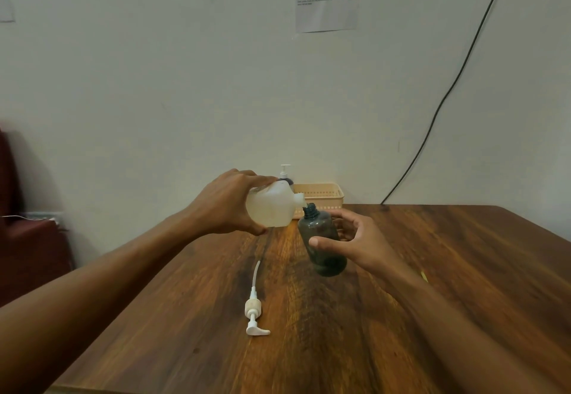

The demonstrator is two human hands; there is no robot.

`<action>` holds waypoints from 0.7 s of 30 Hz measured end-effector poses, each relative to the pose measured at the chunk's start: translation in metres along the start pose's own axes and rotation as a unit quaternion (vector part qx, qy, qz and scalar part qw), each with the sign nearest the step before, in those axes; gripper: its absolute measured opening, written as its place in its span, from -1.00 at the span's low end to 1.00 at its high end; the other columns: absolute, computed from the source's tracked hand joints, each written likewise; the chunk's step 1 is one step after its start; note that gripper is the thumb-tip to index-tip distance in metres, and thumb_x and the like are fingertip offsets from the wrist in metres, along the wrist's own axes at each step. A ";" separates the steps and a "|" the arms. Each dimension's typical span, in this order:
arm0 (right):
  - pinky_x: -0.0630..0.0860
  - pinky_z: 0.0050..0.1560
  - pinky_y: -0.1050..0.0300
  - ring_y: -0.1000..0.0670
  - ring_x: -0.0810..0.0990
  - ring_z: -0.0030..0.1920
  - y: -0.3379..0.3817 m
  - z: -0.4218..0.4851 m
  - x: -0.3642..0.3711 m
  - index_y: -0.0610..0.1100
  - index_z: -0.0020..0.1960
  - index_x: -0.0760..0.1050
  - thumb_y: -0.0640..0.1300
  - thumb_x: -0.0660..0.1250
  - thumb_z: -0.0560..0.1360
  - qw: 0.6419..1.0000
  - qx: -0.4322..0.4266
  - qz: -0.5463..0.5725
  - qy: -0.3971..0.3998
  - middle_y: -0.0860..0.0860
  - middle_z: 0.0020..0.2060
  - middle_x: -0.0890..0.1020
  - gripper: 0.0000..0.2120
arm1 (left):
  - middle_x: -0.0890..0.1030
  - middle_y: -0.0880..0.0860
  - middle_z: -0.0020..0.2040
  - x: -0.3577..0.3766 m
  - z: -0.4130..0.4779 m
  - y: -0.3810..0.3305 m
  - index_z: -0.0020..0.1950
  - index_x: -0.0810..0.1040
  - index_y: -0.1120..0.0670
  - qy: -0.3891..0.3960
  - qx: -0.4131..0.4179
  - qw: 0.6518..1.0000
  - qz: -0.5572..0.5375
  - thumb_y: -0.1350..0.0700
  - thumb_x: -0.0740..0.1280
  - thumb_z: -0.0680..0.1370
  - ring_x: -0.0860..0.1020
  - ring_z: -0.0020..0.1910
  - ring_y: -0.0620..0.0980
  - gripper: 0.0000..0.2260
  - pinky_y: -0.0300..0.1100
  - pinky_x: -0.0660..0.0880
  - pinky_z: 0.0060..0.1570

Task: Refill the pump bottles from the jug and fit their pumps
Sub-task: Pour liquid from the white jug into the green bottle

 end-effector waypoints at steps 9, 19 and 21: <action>0.51 -0.18 0.49 0.25 0.62 0.10 0.002 -0.001 0.001 0.23 0.26 0.56 0.22 0.65 0.25 1.000 -0.006 -0.008 0.008 0.27 0.12 0.67 -0.38 | 0.61 -0.07 0.24 0.000 0.000 0.001 0.52 0.40 -0.11 -0.003 0.004 1.000 0.004 -0.24 0.60 0.27 0.42 0.07 -0.18 -0.14 -0.43 0.26 -0.05; 0.53 -0.04 0.36 0.18 0.63 0.16 -0.001 0.000 0.001 0.21 0.27 0.58 0.23 0.66 0.24 1.000 -0.006 -0.004 0.006 0.19 0.17 0.69 -0.37 | 0.61 -0.06 0.23 -0.001 0.000 -0.001 0.52 0.41 -0.10 0.001 0.004 1.000 0.002 -0.23 0.61 0.28 0.45 0.07 -0.15 -0.15 -0.41 0.29 -0.05; 0.56 0.01 0.30 0.14 0.64 0.19 -0.003 0.001 0.001 0.16 0.32 0.59 0.21 0.67 0.26 1.000 -0.008 -0.005 0.001 0.15 0.20 0.69 -0.34 | 0.61 -0.06 0.24 -0.002 0.000 -0.002 0.52 0.41 -0.09 0.001 0.005 1.000 0.002 -0.23 0.61 0.28 0.45 0.07 -0.15 -0.14 -0.43 0.29 -0.04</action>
Point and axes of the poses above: each hand's wrist, its own z-axis towards the middle knuckle, its own x-axis out of the palm, y = z × x, the point moved 4 cm from there along z, towards the middle knuckle
